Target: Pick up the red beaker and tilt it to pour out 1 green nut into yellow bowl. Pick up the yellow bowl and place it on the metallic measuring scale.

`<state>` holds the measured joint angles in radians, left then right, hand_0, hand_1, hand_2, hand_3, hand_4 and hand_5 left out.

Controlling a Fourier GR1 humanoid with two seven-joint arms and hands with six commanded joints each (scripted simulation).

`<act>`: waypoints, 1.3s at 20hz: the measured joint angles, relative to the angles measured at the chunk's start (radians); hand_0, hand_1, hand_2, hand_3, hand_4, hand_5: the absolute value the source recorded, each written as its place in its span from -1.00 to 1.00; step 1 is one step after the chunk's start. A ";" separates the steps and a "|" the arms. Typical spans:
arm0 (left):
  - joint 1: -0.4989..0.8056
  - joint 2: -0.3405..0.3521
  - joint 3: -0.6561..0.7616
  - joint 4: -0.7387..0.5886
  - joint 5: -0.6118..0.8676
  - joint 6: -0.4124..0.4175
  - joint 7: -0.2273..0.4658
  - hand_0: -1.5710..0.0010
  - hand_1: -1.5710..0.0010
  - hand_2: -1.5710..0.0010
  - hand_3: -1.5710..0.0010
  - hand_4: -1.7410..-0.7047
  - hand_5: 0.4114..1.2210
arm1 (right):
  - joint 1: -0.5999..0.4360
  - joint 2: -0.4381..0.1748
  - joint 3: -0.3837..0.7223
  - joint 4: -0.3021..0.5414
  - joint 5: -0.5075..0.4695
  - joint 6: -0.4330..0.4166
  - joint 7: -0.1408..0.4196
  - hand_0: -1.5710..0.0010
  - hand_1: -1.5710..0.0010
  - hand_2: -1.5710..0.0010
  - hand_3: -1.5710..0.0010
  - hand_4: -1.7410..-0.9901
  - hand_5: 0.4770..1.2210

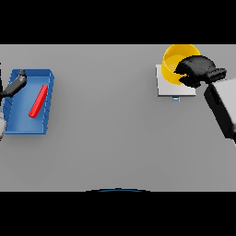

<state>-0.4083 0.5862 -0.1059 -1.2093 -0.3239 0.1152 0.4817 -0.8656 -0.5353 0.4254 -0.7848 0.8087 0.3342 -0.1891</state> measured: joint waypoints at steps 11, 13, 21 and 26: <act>-0.018 0.003 0.005 0.014 0.000 -0.002 0.003 1.00 1.00 1.00 1.00 0.97 -0.37 | -0.006 0.058 -0.026 0.175 -0.003 -0.077 -0.068 -0.86 -1.00 -0.70 -0.85 -1.00 1.00; -0.011 -0.003 -0.004 0.008 -0.005 -0.001 -0.007 1.00 1.00 1.00 1.00 0.96 -0.36 | -0.012 0.054 -0.030 0.177 -0.006 -0.072 -0.063 -0.87 -0.88 -0.81 -0.58 -0.99 1.00; -0.014 -0.008 -0.002 0.003 -0.003 0.003 0.009 1.00 1.00 1.00 1.00 0.97 -0.38 | -0.015 0.052 -0.004 0.164 0.018 -0.038 -0.054 0.48 0.54 0.41 0.30 -0.54 0.22; -0.019 -0.009 -0.007 0.013 -0.009 0.002 0.009 1.00 1.00 1.00 1.00 0.96 -0.37 | -0.031 0.051 0.003 0.190 0.027 -0.047 -0.101 0.83 0.85 0.80 0.54 -0.47 -0.03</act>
<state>-0.4274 0.5774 -0.1129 -1.1966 -0.3328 0.1171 0.4904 -0.8964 -0.4845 0.4284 -0.5949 0.8357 0.2870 -0.2902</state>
